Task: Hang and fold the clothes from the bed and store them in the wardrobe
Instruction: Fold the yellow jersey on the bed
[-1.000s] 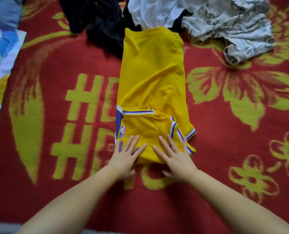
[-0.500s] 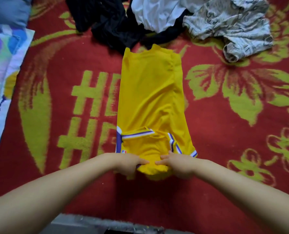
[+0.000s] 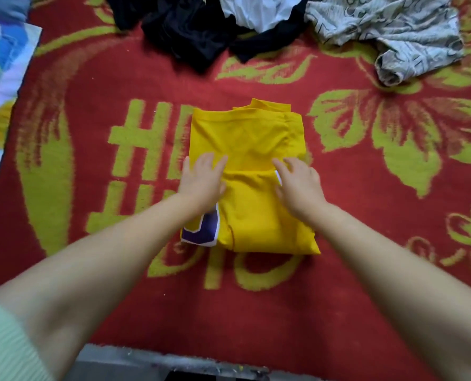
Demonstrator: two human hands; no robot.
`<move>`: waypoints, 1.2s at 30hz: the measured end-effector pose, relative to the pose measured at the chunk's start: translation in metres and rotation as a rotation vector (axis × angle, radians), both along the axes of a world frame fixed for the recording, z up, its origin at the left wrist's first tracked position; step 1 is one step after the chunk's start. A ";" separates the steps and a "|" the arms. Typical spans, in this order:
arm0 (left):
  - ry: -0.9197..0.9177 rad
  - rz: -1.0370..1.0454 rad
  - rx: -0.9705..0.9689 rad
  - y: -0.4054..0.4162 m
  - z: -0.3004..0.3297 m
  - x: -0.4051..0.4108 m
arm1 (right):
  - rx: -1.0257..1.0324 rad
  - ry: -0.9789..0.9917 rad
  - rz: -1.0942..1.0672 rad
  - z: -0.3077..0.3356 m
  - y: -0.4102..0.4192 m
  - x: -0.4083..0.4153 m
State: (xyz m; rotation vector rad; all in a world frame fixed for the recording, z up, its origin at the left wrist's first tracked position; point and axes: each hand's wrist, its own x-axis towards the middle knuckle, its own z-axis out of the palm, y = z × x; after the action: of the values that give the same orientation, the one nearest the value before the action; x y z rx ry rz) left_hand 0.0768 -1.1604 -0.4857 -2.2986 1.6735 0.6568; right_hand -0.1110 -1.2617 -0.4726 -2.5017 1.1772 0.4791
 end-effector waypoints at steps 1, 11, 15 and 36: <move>-0.022 -0.082 -0.043 0.014 -0.007 -0.014 | -0.046 -0.041 0.080 -0.004 0.018 -0.006; 0.007 -0.451 0.021 0.087 -0.058 -0.021 | 0.048 0.200 0.365 -0.044 0.062 -0.064; 0.064 -0.425 0.206 0.069 -0.047 -0.022 | 0.096 0.247 0.341 -0.036 0.060 -0.052; 0.022 0.073 -0.055 -0.057 0.011 0.044 | -0.108 -0.143 -0.066 0.013 -0.057 0.032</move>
State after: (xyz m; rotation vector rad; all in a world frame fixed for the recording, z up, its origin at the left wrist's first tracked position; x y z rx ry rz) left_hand 0.1204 -1.2178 -0.4744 -2.4098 1.6438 0.6615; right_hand -0.0785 -1.3189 -0.4595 -2.5294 1.2549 0.2207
